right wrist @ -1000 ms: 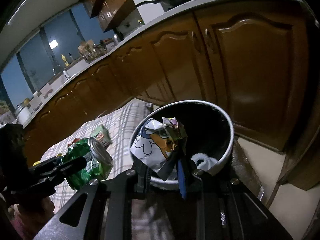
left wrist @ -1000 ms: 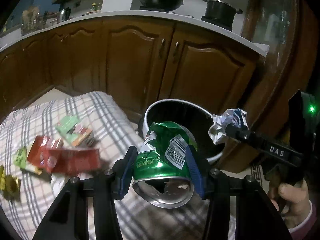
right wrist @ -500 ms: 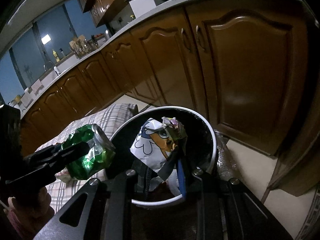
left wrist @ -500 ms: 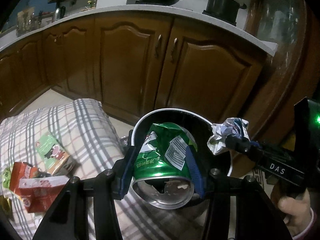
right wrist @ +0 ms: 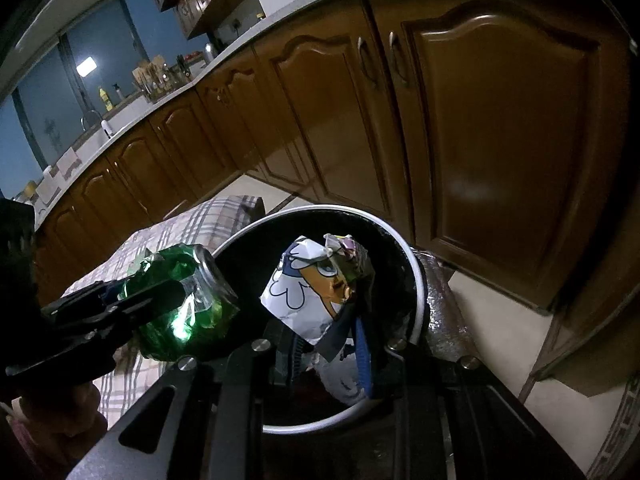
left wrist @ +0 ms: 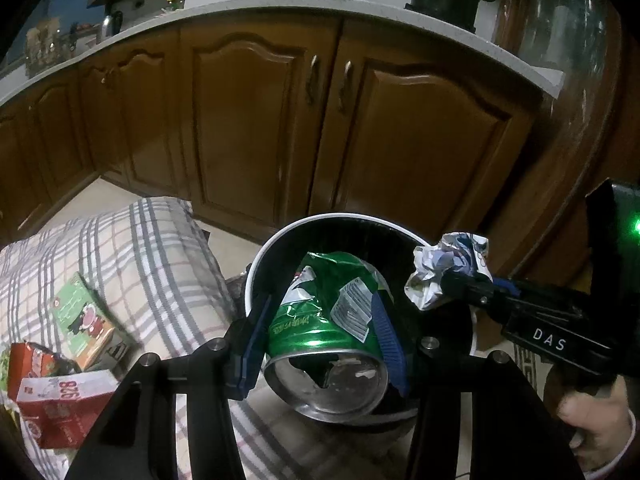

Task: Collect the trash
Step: 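Drop carton into bin with right tool while left tool drops green can, then move both open tools back over the remaining trash on the table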

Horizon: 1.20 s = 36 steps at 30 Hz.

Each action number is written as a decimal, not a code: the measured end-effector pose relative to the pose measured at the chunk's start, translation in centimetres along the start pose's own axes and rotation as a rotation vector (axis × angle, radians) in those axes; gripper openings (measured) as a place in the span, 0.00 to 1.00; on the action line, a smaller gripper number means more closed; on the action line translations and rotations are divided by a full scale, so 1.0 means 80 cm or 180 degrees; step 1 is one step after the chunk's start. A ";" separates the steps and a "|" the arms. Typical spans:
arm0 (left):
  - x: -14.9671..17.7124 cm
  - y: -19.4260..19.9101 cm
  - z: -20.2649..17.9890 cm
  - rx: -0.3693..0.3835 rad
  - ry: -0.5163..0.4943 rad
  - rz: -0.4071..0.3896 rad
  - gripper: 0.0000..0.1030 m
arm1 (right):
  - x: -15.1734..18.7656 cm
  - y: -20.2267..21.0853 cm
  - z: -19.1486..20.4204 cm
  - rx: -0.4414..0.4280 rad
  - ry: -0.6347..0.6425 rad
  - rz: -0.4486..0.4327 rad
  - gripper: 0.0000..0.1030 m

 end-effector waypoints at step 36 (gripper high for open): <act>0.231 0.158 0.137 -0.0122 0.0993 -0.0101 0.61 | 0.097 -0.007 0.134 -0.0569 0.0093 0.0065 0.77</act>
Point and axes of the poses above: each gripper's, at about its wrist camera, not at the fingertips, and y roughly against the way its jaws point, z to its left, x to its underside, the point moved 4 cm from there along -y, roughly the way its jaws point, and after that the axes turned 14 degrees about z, right-handed, at the moved point
